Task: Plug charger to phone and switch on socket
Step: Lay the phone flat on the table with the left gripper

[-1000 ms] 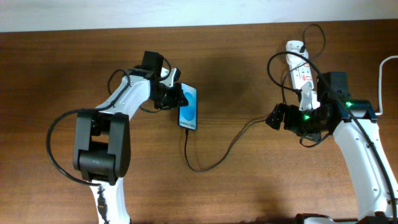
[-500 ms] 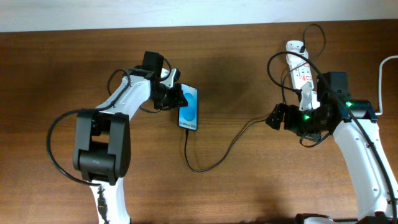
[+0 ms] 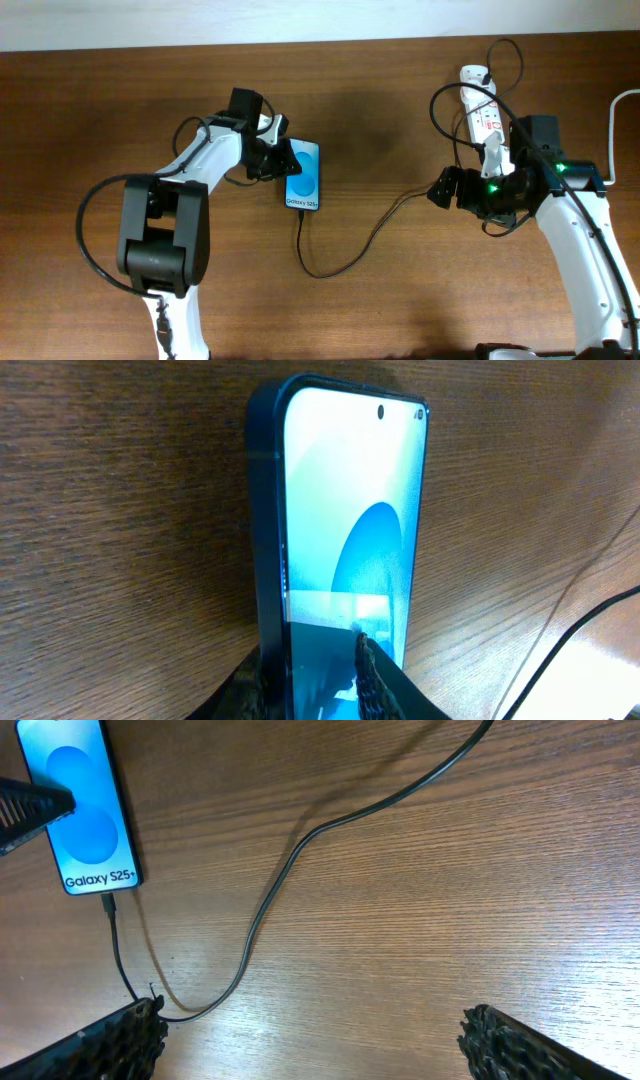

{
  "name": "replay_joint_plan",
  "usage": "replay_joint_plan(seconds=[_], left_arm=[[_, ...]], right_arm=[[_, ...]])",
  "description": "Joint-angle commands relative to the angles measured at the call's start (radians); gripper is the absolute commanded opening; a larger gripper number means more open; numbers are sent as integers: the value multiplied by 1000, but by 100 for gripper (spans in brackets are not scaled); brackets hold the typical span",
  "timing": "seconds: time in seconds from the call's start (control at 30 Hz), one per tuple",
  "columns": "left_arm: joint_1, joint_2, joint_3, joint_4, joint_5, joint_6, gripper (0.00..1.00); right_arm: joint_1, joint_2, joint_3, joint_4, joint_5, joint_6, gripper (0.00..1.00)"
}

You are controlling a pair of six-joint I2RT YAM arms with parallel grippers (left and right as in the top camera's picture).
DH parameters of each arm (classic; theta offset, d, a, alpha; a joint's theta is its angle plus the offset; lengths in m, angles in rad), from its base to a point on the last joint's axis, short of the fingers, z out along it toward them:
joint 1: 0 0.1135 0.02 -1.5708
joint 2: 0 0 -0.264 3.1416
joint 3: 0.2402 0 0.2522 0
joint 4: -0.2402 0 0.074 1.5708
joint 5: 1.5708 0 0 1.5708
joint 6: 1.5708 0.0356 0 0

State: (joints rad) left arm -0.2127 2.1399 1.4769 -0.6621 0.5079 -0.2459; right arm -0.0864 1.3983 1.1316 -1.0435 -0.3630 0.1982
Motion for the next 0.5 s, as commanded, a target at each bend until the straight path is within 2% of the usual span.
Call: replay_joint_plan(seconds=[0.0,0.47], left_arm=[[0,5,-21,0,-5,16,28],[-34,5,-27,27,-5,16,30]], right_arm=[[-6,4,17,3,8,-7,98],[-6,4,17,3,8,-7,98]])
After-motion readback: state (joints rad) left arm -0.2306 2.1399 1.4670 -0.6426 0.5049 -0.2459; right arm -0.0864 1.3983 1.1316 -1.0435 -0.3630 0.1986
